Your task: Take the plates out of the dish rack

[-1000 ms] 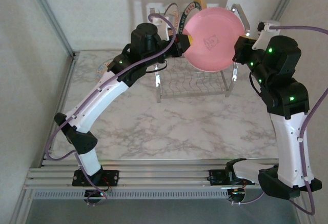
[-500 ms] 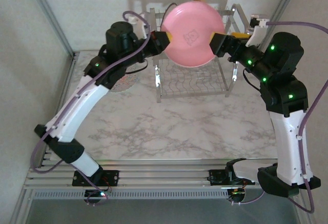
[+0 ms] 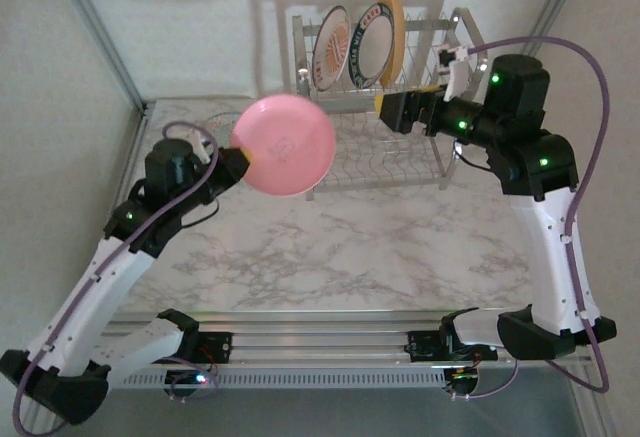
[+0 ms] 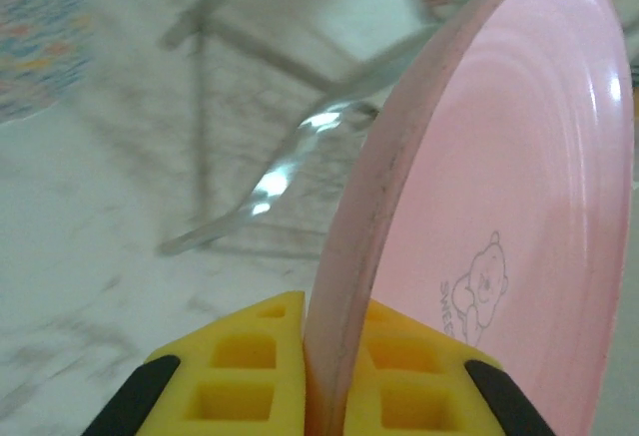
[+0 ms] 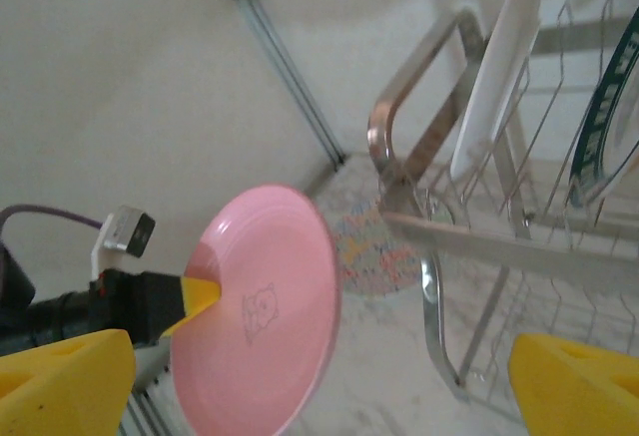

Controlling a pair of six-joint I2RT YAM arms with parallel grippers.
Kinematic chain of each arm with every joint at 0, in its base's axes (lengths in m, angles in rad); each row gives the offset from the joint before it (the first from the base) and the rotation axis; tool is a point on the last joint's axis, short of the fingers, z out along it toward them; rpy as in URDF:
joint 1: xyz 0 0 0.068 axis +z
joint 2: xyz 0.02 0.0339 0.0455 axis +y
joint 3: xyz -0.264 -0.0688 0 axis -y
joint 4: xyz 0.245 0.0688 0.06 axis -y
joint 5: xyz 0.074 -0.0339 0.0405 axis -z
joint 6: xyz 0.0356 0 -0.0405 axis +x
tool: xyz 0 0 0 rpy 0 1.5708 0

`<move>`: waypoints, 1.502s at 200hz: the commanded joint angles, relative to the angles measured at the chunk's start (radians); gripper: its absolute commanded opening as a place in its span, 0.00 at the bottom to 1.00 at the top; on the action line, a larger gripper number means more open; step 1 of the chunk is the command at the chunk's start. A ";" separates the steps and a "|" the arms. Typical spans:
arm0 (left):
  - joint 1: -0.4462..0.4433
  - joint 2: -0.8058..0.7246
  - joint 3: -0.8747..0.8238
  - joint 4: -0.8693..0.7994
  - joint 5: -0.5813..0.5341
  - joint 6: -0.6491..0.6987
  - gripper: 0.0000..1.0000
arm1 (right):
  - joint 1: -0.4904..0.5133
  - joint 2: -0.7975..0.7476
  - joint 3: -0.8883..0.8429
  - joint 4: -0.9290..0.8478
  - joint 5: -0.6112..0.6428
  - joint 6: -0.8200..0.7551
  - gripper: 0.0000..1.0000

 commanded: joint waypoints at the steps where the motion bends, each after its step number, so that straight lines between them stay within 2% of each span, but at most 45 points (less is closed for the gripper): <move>1: 0.059 -0.054 -0.128 -0.010 -0.053 -0.085 0.00 | 0.073 -0.018 -0.013 -0.131 0.068 -0.136 0.96; 28: 0.092 -0.107 -0.276 -0.041 -0.139 -0.136 0.00 | 0.147 -0.043 -0.077 -0.132 0.138 -0.168 0.96; 54: 0.128 -0.139 -0.447 0.027 -0.132 -0.195 0.00 | 0.165 -0.077 -0.150 -0.072 0.124 -0.160 0.96; 84: 0.155 -0.123 -0.647 0.198 -0.098 -0.280 0.00 | 0.179 -0.073 -0.166 -0.067 0.098 -0.175 0.96; 112: 0.172 -0.089 -0.755 0.355 -0.092 -0.336 0.00 | 0.186 -0.062 -0.164 -0.064 0.033 -0.194 0.96; 150: 0.179 -0.001 -0.793 0.448 -0.080 -0.317 0.00 | 0.198 -0.054 -0.211 -0.037 -0.109 -0.188 0.96; 266: 0.180 0.209 -0.766 0.533 -0.057 -0.214 0.00 | 0.240 -0.054 -0.288 0.028 -0.071 -0.174 0.95; 279: 0.180 0.214 -0.759 0.516 -0.066 -0.205 0.06 | 0.243 -0.054 -0.290 0.031 -0.063 -0.174 0.95; 300: 0.181 0.211 -0.745 0.484 -0.084 -0.194 0.21 | 0.244 -0.054 -0.294 0.038 -0.048 -0.173 0.95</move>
